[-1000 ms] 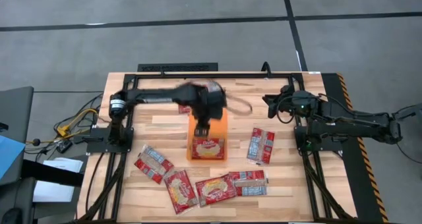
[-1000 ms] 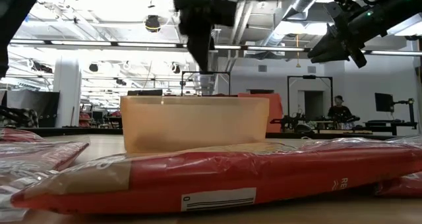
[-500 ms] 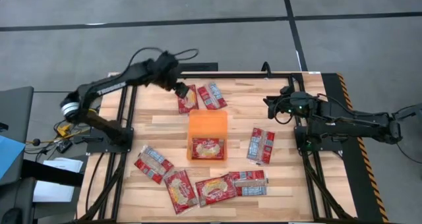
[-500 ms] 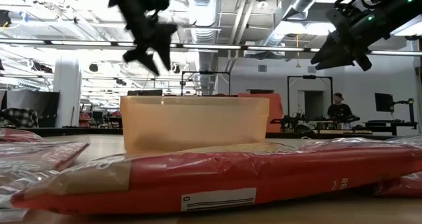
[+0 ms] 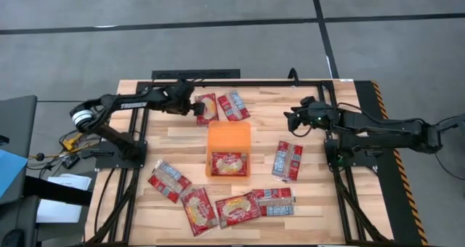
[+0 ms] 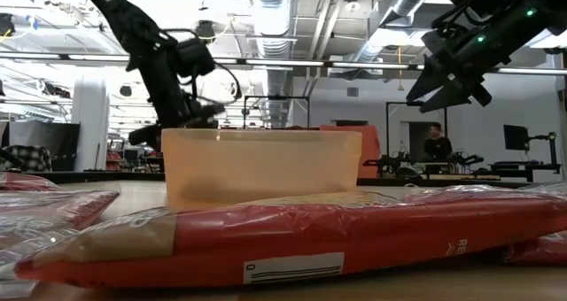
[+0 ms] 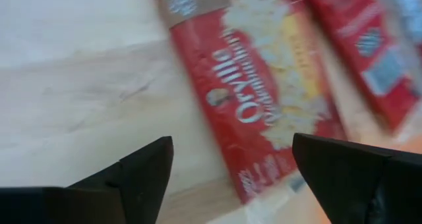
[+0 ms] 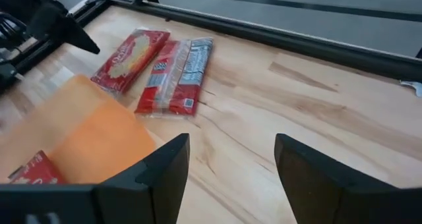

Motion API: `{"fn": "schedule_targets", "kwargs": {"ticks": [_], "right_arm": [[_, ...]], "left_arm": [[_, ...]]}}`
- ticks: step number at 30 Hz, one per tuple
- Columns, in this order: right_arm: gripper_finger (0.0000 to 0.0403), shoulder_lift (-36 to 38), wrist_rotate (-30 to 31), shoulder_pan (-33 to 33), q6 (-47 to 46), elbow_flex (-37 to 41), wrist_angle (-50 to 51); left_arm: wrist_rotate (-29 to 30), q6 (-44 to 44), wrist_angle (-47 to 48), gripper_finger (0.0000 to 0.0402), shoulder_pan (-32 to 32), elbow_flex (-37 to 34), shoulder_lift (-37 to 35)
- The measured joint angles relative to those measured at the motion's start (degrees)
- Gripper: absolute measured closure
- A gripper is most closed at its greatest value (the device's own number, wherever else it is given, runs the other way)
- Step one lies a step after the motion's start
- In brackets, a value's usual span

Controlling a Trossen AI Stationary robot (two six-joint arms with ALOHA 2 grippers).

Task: Sort popcorn bags into baskets
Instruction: Put the red popcorn bag into the orange bin

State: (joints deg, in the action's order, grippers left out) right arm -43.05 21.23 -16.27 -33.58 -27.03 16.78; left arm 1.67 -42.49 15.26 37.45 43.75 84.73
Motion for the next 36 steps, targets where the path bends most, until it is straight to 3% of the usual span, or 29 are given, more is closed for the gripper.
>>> {"fn": "schedule_targets", "kwargs": {"ticks": [12, 16, 20, 23, 26, 31, 36], "right_arm": [[0.0155, -1.56, -0.06, 0.00, 0.04, -0.02, -0.59], [0.0155, -1.53, -0.08, 0.00, 0.08, -0.02, -0.63], [0.0155, -1.53, -0.14, 0.00, 0.20, -0.02, -0.59], [0.0155, -1.53, -0.14, 0.00, 0.43, -0.02, -0.55], [0.0155, -1.53, -0.17, 0.00, 0.48, -0.02, -0.58], [0.0155, -1.53, -0.28, 0.00, 0.59, -0.02, -0.61], [0.0155, -2.41, -0.34, 0.11, 0.59, -0.02, -1.57]], "left_arm": [[-7.03, -5.06, -18.45, 0.0117, 0.01, 0.53, 15.92], [-7.30, -7.63, -22.11, 0.0162, -0.57, 0.85, 18.46], [-7.86, -10.71, -22.71, 0.0236, -0.52, 0.57, 18.62], [-10.20, -11.45, -22.45, 0.0284, -0.61, 0.42, 17.42], [-12.97, -10.17, -22.29, 0.0306, -1.00, 0.23, 14.45], [-11.15, -8.89, -20.17, 0.0292, -0.80, 0.31, 6.43], [-6.85, -5.28, -11.71, 0.0226, -0.75, 0.28, 0.30]]}}
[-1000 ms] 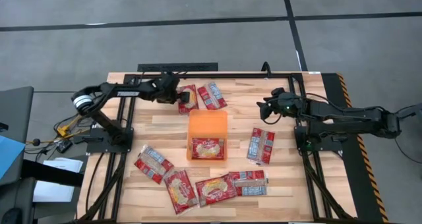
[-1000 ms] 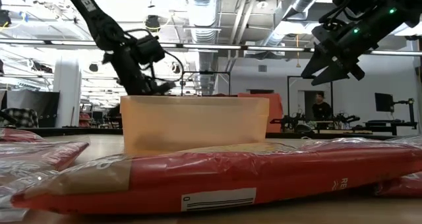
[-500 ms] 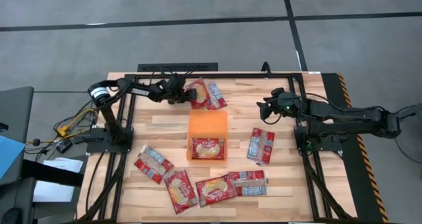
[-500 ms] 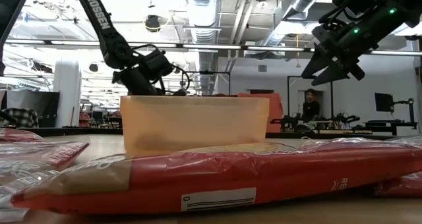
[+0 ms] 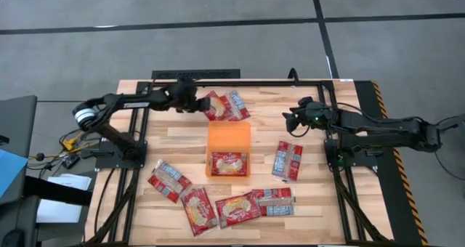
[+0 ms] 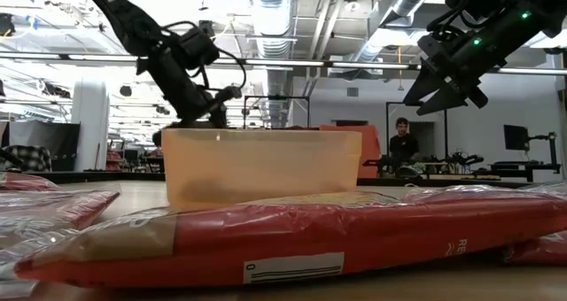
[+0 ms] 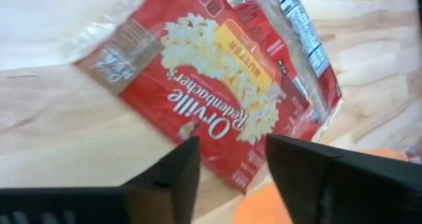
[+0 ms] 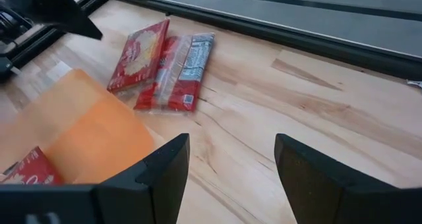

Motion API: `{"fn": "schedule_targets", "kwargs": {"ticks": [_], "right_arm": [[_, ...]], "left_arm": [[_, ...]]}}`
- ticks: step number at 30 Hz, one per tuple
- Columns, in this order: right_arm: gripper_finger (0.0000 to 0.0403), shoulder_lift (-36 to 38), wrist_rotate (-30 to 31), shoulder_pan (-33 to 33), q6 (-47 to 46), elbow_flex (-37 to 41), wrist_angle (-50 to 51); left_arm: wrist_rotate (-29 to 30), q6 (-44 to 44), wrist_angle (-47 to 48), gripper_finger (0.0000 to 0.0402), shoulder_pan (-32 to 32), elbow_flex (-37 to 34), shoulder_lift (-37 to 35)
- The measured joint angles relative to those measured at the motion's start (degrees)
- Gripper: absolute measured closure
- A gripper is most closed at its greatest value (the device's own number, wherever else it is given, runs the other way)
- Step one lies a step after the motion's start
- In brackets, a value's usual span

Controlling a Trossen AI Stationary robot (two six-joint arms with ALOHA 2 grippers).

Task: Sort popcorn bags into baskets
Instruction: Put the red popcorn bag into the orange bin

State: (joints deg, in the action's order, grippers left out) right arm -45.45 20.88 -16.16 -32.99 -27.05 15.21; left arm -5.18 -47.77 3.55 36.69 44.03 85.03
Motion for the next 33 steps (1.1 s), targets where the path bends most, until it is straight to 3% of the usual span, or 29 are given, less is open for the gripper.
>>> {"fn": "schedule_targets", "kwargs": {"ticks": [5, 9, 13, 19, 22, 25, 33], "right_arm": [[0.0155, -1.73, -0.11, 0.00, 0.00, 0.00, -1.31], [0.0155, -3.41, -0.11, 0.00, -0.02, 0.00, -2.89], [0.0155, -4.70, -0.45, 0.00, -0.05, 0.00, -4.44], [0.0155, -5.51, -0.59, 0.00, -0.11, 0.00, -4.98], [0.0155, -5.51, -0.95, 0.00, -0.11, 0.00, -5.00], [0.0155, -5.51, -0.98, 0.00, -0.11, 0.00, -5.01], [0.0155, -5.51, -0.96, -0.13, -0.57, 0.00, -5.10]], "left_arm": [[5.00, 1.00, 6.98, 0.0125, 0.24, 0.02, -1.40], [8.77, -3.03, 7.22, 0.0062, 0.49, 0.05, 0.35], [8.77, -6.79, 2.89, 0.0041, 0.67, 0.04, 4.59], [6.27, -11.22, -10.02, 0.0046, 0.58, 0.27, 13.61], [6.09, -14.73, -15.91, 0.0059, 0.72, 0.36, 17.72], [7.28, -16.46, -17.63, 0.0098, 0.70, 0.54, 18.89], [7.10, -15.06, -14.95, 0.0290, 1.34, 0.46, 19.05]]}}
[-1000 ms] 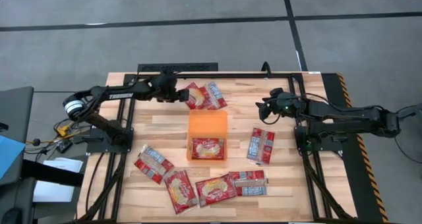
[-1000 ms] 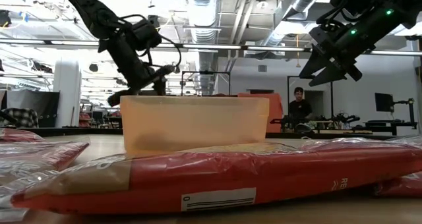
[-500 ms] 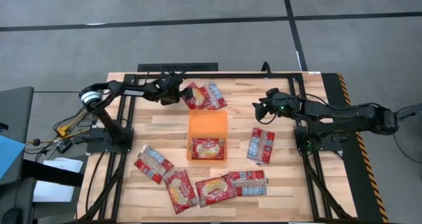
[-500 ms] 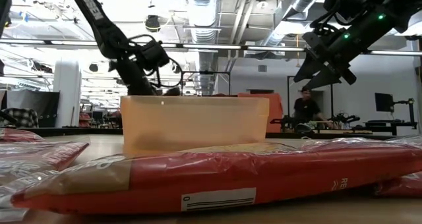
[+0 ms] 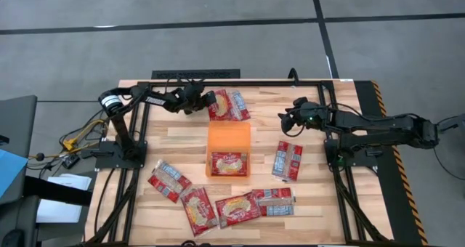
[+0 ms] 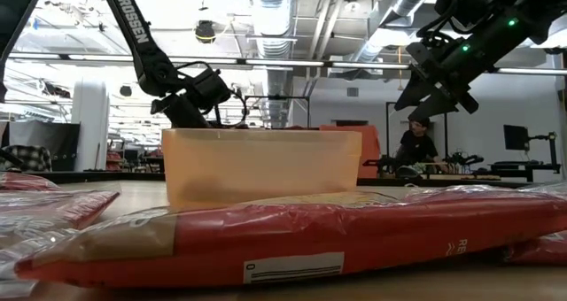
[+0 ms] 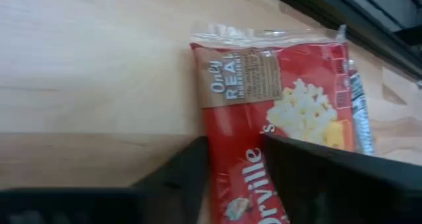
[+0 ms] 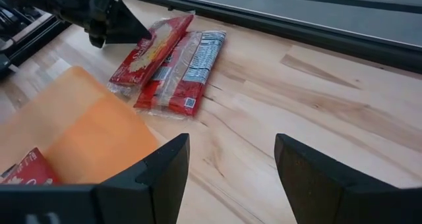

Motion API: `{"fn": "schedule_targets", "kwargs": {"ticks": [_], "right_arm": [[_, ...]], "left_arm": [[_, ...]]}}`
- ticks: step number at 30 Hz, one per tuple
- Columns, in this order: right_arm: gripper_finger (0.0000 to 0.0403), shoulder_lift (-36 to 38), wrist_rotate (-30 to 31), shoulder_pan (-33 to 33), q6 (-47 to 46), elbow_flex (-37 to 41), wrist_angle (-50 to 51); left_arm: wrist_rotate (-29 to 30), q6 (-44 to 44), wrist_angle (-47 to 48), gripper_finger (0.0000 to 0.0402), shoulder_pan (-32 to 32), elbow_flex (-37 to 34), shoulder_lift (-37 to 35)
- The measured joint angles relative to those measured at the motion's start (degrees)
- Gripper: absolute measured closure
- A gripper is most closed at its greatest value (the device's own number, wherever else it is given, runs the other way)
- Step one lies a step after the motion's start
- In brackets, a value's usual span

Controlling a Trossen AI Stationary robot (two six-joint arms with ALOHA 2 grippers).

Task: Sort popcorn bags into baskets
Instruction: Put the red popcorn bag into the orange bin

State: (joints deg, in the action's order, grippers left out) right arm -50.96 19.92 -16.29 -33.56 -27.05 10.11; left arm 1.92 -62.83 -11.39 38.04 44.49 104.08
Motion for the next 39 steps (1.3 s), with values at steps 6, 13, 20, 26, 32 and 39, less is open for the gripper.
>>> {"fn": "schedule_targets", "kwargs": {"ticks": [6, 13, 20, 26, 32, 39], "right_arm": [[0.0170, -0.34, -0.02, 0.02, 0.64, -0.76, -0.15], [0.0230, -6.97, -0.40, 0.01, 9.17, -9.53, -0.41], [0.0282, -14.07, -0.43, -0.38, 13.57, -16.09, -0.26], [0.0294, -14.41, -0.44, -0.79, 14.58, -16.87, 0.58], [0.0295, -9.93, -0.43, -3.07, 14.56, -16.87, 4.76], [0.0295, -5.25, -0.33, -5.08, 14.28, -16.87, 7.86]], "left_arm": [[-1.05, 1.22, 0.21, 0.0390, 0.01, -0.02, 0.08], [-7.49, 1.25, 0.14, 0.0401, -0.68, -0.19, -1.43], [-5.75, 4.36, 2.34, 0.0401, -0.39, -0.27, -8.88], [-6.11, 8.40, 3.91, 0.0401, 0.25, -0.24, -15.56], [-9.77, 15.39, 8.15, 0.0401, 0.17, -0.24, -26.14], [-20.81, 21.22, 14.03, 0.0401, -2.50, -0.13, -37.82]]}}
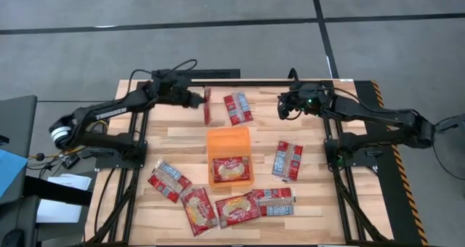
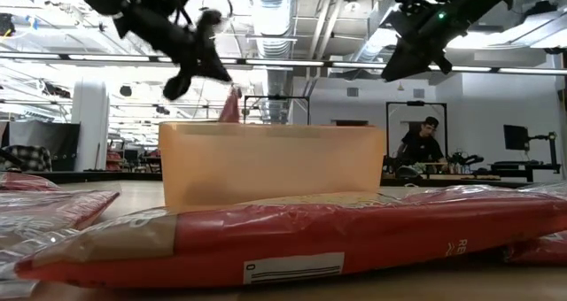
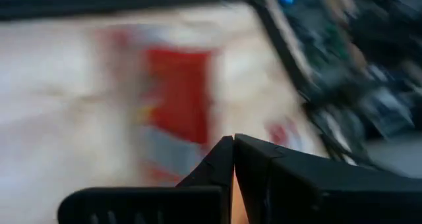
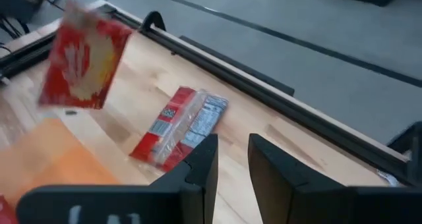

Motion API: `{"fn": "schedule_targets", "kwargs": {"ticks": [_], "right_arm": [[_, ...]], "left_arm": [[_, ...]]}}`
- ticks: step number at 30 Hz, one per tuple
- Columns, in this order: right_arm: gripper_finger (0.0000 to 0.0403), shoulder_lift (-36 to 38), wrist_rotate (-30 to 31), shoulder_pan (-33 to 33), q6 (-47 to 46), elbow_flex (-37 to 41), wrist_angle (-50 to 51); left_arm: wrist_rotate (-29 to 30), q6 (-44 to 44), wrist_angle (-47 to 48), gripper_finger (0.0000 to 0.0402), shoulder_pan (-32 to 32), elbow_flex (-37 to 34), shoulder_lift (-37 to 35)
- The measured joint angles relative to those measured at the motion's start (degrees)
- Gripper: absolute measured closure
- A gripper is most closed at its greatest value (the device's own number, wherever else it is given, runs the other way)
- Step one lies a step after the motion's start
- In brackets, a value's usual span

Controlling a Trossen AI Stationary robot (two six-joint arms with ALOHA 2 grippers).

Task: Sort popcorn bags into baskets
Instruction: Put the red popcorn bag into the orange bin

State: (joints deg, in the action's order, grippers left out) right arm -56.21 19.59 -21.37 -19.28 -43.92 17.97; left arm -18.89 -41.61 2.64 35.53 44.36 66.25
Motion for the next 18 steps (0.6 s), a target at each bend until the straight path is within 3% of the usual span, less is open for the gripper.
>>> {"fn": "schedule_targets", "kwargs": {"ticks": [3, 6, 13, 16, 18], "right_arm": [[0.0295, 0.36, -0.07, -0.40, -0.14, 0.00, 0.51], [0.0295, 0.62, -0.02, -0.57, -0.16, 0.03, 0.72], [0.0295, -0.59, -3.00, -0.37, 1.16, 0.00, 1.19], [0.0293, -2.46, -4.90, 0.10, 1.16, -0.02, 1.75], [0.0285, -3.95, -5.01, 0.58, 1.17, 0.06, 2.99]], "left_arm": [[-4.70, 0.11, 0.03, 0.0401, -3.71, 0.09, -3.09], [-3.99, 0.31, 1.27, 0.0401, -8.01, 1.26, -4.81], [15.18, 9.21, 20.28, 0.0398, -10.67, 7.12, -5.16], [23.58, 15.09, 26.89, 0.0375, -10.64, 7.78, -4.65], [25.22, 17.78, 30.26, 0.0348, -9.94, 7.74, -3.94]]}}
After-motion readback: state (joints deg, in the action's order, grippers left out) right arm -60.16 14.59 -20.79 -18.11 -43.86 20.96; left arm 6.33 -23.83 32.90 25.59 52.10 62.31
